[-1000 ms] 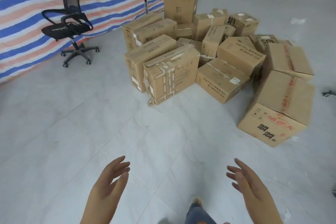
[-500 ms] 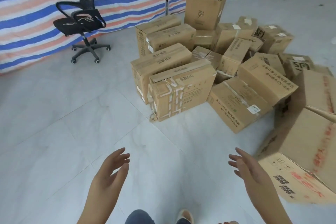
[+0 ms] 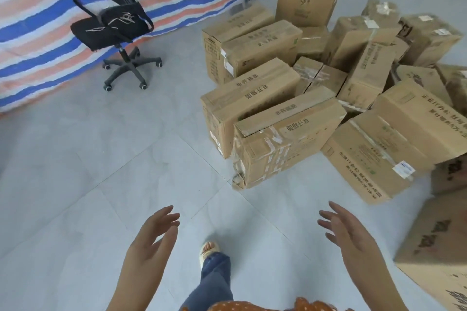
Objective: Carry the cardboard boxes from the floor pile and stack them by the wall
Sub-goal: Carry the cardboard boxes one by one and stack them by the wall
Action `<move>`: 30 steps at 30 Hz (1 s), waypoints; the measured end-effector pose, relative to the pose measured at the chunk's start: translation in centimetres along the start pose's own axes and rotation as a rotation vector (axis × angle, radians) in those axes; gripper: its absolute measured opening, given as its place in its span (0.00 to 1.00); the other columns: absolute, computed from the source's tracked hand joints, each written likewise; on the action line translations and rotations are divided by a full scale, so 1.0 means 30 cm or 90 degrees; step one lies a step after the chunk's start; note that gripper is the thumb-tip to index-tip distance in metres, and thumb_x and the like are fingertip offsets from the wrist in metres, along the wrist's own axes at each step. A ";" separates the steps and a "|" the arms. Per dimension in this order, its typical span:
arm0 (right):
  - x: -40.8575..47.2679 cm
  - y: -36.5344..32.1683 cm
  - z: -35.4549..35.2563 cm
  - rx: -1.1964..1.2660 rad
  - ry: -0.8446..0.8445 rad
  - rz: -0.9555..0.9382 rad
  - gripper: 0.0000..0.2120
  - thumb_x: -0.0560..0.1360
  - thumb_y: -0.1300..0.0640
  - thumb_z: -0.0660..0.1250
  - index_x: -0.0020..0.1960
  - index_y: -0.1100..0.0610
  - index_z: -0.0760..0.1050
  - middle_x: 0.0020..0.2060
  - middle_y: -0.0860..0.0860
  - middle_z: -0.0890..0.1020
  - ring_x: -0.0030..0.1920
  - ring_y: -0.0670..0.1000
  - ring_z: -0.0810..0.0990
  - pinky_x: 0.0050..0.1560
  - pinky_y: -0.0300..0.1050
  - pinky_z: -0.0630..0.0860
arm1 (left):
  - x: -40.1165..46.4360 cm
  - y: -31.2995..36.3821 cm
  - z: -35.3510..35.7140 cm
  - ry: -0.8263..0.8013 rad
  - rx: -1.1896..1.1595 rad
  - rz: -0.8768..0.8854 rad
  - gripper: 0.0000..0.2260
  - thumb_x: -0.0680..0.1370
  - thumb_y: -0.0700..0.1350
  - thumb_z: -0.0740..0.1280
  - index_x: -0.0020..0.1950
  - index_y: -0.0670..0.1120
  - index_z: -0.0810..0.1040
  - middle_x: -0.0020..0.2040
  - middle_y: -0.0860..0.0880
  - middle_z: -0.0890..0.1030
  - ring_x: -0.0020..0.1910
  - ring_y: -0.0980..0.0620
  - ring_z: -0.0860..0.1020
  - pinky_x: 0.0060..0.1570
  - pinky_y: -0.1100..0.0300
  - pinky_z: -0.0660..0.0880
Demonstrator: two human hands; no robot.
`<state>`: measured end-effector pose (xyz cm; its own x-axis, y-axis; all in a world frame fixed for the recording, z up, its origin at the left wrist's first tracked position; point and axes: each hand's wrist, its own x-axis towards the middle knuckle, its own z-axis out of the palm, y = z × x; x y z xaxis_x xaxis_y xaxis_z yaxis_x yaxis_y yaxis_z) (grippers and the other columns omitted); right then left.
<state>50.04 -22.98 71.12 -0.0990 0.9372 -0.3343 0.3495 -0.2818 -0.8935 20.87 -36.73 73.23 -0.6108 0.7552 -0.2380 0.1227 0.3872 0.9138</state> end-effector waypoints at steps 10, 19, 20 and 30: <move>0.249 -0.158 0.167 -0.026 0.087 0.085 0.11 0.78 0.50 0.59 0.57 0.39 0.73 0.51 0.40 0.82 0.53 0.43 0.82 0.63 0.55 0.74 | 0.574 0.143 -0.004 -0.155 0.056 -0.003 0.15 0.78 0.38 0.64 0.57 0.58 0.76 0.53 0.56 0.82 0.54 0.62 0.79 0.48 0.71 0.73; 0.676 -0.230 0.157 -0.028 0.069 0.134 0.10 0.78 0.46 0.58 0.56 0.36 0.72 0.51 0.37 0.82 0.52 0.41 0.81 0.63 0.54 0.75 | 0.918 0.245 0.166 -0.132 0.084 -0.034 0.14 0.78 0.40 0.65 0.56 0.60 0.77 0.52 0.57 0.83 0.54 0.61 0.79 0.53 0.64 0.72; 0.720 -0.233 0.152 -0.030 0.063 0.136 0.10 0.79 0.48 0.58 0.56 0.35 0.72 0.51 0.37 0.82 0.52 0.41 0.81 0.62 0.53 0.75 | 0.953 0.249 0.184 -0.134 0.097 -0.033 0.14 0.78 0.40 0.65 0.56 0.60 0.76 0.52 0.57 0.83 0.54 0.61 0.79 0.54 0.64 0.72; 1.095 -0.038 0.304 -0.016 0.060 0.302 0.12 0.81 0.53 0.58 0.62 0.44 0.72 0.54 0.40 0.80 0.54 0.43 0.80 0.62 0.49 0.75 | 1.482 0.111 0.537 -0.345 0.268 -0.065 0.11 0.79 0.45 0.63 0.58 0.60 0.71 0.54 0.62 0.77 0.53 0.62 0.77 0.44 0.78 0.68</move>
<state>37.90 6.25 58.43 0.1621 0.7211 -0.6736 0.3587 -0.6790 -0.6406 6.71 6.64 60.39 -0.1721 0.8190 -0.5473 0.4458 0.5602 0.6981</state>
